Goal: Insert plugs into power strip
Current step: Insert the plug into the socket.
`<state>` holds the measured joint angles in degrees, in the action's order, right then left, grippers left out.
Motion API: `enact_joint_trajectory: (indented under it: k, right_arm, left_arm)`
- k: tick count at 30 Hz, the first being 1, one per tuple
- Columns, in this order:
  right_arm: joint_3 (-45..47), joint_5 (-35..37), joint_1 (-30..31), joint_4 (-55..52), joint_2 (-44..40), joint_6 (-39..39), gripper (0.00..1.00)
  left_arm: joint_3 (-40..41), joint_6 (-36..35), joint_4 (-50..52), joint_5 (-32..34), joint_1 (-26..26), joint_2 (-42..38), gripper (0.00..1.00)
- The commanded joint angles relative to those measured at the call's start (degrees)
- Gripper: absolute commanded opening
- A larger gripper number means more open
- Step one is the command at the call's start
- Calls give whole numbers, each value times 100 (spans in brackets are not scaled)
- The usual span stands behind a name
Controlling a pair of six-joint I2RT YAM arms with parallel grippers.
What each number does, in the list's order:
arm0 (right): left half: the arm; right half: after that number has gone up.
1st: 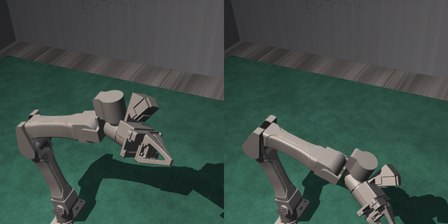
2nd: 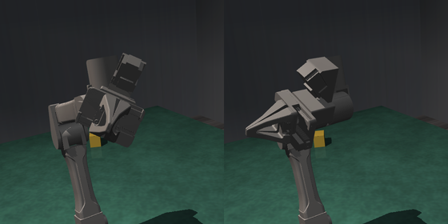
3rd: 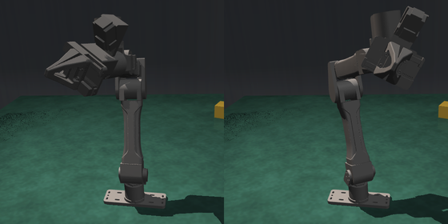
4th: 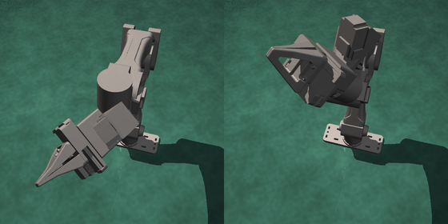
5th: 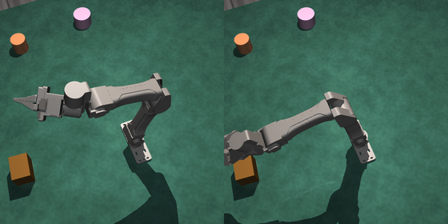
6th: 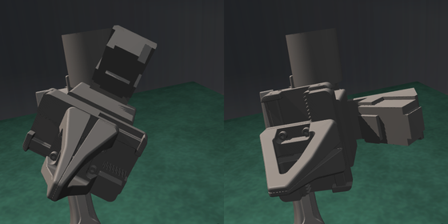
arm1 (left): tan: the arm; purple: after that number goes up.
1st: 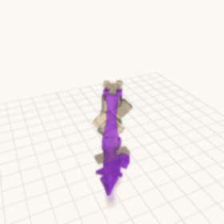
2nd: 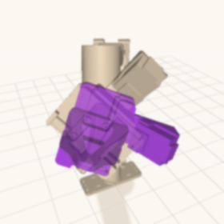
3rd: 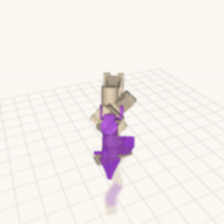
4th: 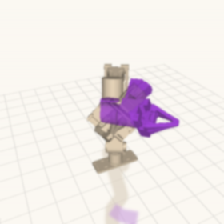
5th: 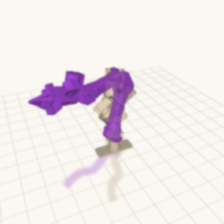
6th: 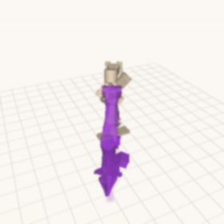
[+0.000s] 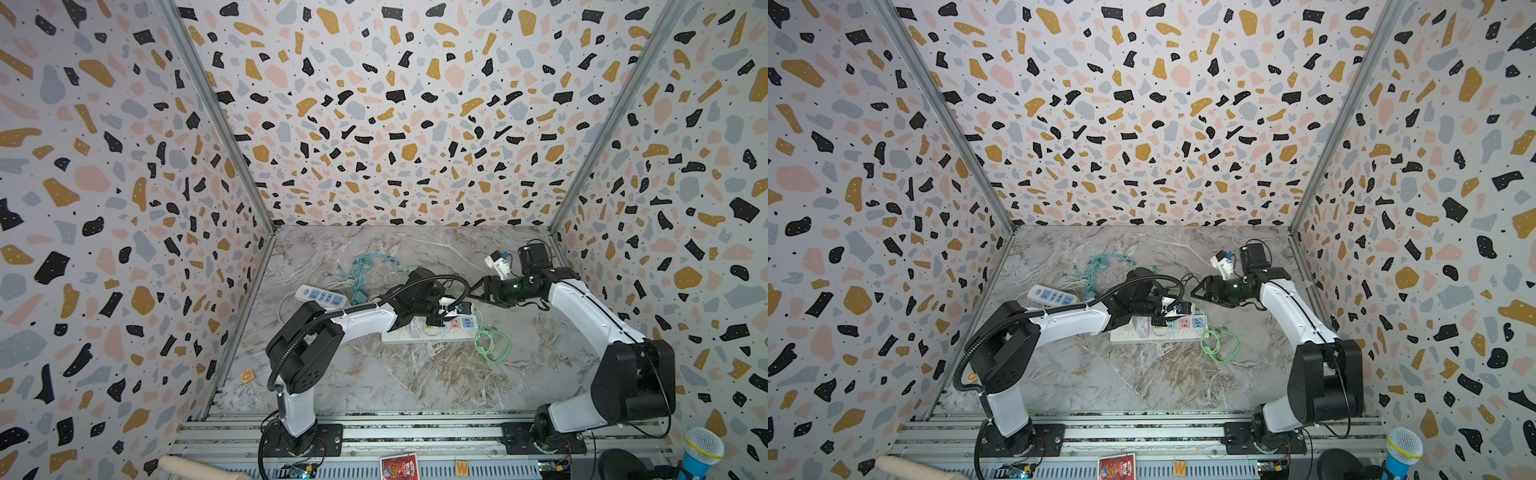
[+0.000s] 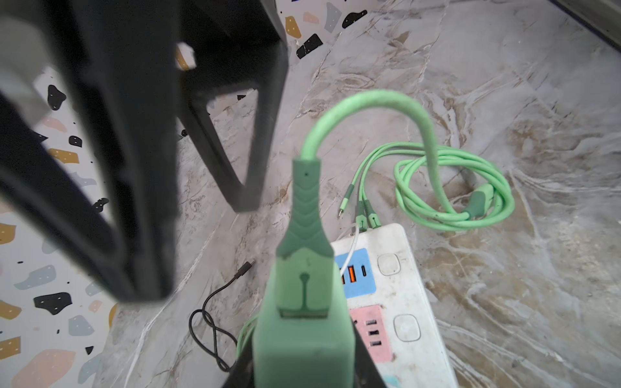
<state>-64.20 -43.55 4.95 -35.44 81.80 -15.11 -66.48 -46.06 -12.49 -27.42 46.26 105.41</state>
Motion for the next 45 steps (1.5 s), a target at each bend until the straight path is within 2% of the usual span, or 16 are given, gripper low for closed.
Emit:
enact_joint_trajectory:
  k: [1, 5, 8, 15, 21, 31, 37, 45]
  right_arm:
    - [129, 422, -403, 121, -597, -305, 72]
    - [278, 252, -520, -15, -1056, -246, 63]
    - [374, 141, -311, 50, -1465, -395, 58]
    - [65, 996, 707, 133, -2204, -809, 50]
    - [16, 1167, 1358, 250, -1900, -846, 45]
    - [251, 1638, 1465, 717, -1316, -853, 47]
    - [172, 1764, 1399, 916, -1051, -897, 54]
    - [172, 1598, 1083, 1185, -878, -856, 55]
  left_arm:
    - [-156, 896, -677, -364, -71, 62, 8]
    - [-199, 1893, -1198, -347, -116, 127, 8]
    - [-395, 2649, -1347, -333, -158, 251, 8]
    - [-720, 2949, -982, -89, -163, 374, 8]
    - [-815, 3062, -868, 26, -196, 403, 8]
    - [-582, 3397, -1082, 17, -219, 132, 9]
    - [-437, 3529, -1193, -49, -223, 34, 10]
    - [-339, 3560, -1195, -97, -228, -55, 10]
